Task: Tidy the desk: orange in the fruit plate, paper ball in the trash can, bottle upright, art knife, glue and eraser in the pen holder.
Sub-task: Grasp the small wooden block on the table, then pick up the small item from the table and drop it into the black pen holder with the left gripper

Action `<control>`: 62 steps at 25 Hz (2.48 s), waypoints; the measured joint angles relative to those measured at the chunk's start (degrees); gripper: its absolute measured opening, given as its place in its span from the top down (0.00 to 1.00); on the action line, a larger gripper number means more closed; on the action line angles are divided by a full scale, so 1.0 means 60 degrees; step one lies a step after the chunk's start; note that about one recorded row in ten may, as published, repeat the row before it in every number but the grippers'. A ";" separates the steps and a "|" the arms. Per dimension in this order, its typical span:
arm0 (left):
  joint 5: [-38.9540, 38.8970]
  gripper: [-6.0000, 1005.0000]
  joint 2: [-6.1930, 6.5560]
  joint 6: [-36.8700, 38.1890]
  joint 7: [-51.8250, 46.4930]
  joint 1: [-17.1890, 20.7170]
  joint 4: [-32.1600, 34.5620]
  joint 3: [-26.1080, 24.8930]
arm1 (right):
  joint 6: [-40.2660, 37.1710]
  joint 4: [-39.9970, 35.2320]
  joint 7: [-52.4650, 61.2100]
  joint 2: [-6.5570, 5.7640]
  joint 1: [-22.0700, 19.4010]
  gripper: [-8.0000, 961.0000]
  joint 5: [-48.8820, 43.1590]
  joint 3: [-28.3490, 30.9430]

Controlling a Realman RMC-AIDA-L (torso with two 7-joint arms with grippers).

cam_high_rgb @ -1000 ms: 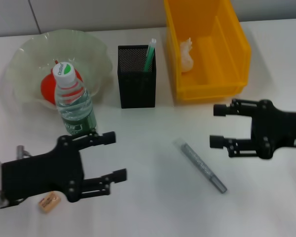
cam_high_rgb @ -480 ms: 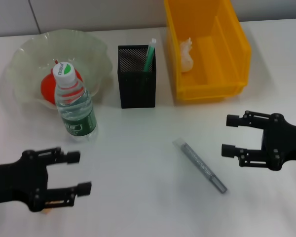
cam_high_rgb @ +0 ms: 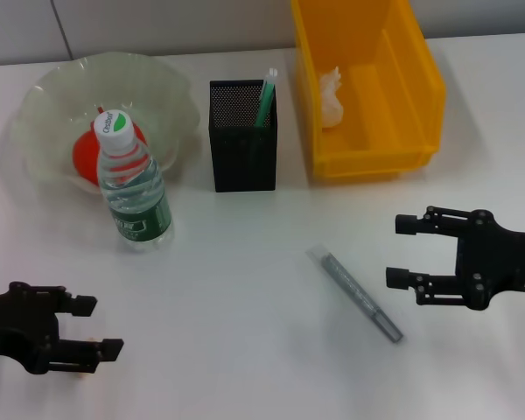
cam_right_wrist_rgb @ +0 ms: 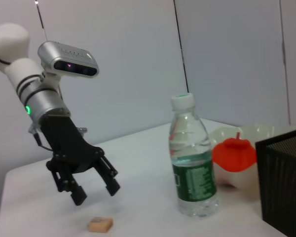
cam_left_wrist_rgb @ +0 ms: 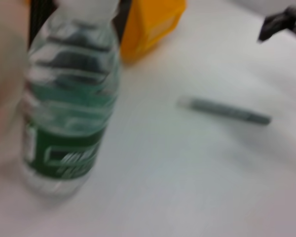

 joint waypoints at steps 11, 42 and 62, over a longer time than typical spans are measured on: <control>0.2273 0.27 -0.0016 -0.1275 -0.2413 0.0358 0.2164 0.3082 | 0.0666 0.0510 -0.0099 0.0010 0.0151 0.20 -0.0006 0.0066; 0.3386 0.34 -0.0013 -0.1827 -0.3461 0.0681 0.2594 0.4320 | 0.0777 0.0514 -0.0100 -0.0019 0.0148 0.20 0.0005 0.0065; 0.3685 0.71 0.0012 -0.1759 -0.3562 0.0748 0.3039 0.4679 | 0.0775 0.0589 -0.0100 -0.0047 0.0174 0.20 -0.0005 0.0065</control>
